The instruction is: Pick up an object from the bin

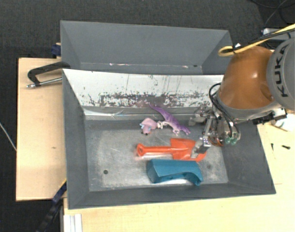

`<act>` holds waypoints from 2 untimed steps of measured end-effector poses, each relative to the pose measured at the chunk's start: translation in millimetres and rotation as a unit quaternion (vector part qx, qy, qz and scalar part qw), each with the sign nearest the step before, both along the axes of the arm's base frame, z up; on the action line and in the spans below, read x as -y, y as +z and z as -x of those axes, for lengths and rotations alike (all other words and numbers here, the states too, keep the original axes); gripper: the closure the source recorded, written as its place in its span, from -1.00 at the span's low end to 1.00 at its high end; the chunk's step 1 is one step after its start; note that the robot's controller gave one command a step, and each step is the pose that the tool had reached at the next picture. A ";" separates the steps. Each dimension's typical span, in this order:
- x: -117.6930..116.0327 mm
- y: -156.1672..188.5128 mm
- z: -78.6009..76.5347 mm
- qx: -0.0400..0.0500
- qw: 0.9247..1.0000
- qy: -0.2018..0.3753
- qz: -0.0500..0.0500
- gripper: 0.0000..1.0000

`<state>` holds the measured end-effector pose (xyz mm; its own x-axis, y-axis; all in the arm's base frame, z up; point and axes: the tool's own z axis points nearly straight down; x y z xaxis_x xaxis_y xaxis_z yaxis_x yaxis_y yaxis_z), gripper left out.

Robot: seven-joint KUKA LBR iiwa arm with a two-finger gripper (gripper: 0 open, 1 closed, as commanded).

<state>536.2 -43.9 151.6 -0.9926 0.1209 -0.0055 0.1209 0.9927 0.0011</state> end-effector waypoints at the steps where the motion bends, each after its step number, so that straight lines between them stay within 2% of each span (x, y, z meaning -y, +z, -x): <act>1: 0.0 0.0 0.0 0.000 1.000 0.000 0.000 -1.00; 2: -30.0 -69.8 -16.8 -0.003 0.998 -0.070 0.000 1.00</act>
Offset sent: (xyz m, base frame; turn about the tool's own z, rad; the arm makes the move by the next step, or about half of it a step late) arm 0.0127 0.0315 -0.0816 0.1420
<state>553.0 -13.9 81.8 -0.9663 0.2574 0.0003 0.2574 0.9663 -0.0007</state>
